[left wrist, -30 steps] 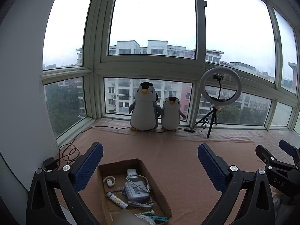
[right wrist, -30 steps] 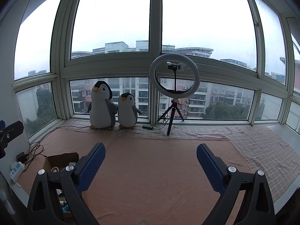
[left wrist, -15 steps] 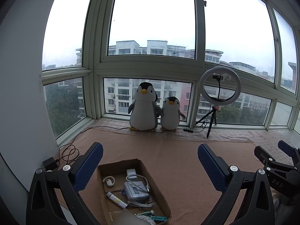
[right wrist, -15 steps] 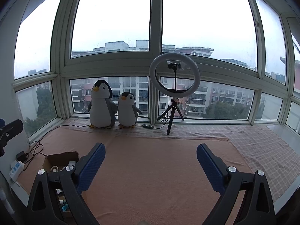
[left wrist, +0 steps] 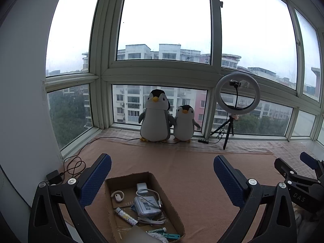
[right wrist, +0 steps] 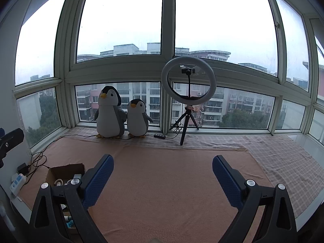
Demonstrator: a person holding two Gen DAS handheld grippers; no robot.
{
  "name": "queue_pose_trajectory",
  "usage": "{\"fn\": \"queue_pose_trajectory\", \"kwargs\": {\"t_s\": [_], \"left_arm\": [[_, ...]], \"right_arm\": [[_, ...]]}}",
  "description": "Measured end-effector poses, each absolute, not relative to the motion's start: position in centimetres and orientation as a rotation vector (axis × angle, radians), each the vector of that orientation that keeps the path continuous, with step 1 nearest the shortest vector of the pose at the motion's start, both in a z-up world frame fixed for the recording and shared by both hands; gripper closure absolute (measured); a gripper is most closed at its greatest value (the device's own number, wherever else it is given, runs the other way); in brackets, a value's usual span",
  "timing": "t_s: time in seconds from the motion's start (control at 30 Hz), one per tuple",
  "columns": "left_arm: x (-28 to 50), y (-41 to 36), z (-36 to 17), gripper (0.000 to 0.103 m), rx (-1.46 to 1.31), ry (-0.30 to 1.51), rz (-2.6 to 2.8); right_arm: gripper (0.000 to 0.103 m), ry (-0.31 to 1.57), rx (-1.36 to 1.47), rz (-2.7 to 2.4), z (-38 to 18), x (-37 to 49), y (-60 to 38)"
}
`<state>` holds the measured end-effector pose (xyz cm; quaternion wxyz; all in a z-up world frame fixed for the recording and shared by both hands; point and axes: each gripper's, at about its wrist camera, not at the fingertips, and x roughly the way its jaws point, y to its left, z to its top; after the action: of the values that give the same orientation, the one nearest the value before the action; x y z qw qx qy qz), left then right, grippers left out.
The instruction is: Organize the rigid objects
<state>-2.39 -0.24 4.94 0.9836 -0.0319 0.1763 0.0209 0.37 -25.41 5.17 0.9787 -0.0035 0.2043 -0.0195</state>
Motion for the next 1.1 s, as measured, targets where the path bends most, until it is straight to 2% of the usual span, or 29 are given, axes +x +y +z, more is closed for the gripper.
{"fn": "queue_pose_trajectory", "kwargs": {"t_s": [1.1], "left_arm": [[-2.33, -0.55, 4.87, 0.001, -0.056, 0.355, 0.041]], "right_arm": [[0.007, 0.426, -0.011, -0.034, 4.43, 0.24, -25.85]]}}
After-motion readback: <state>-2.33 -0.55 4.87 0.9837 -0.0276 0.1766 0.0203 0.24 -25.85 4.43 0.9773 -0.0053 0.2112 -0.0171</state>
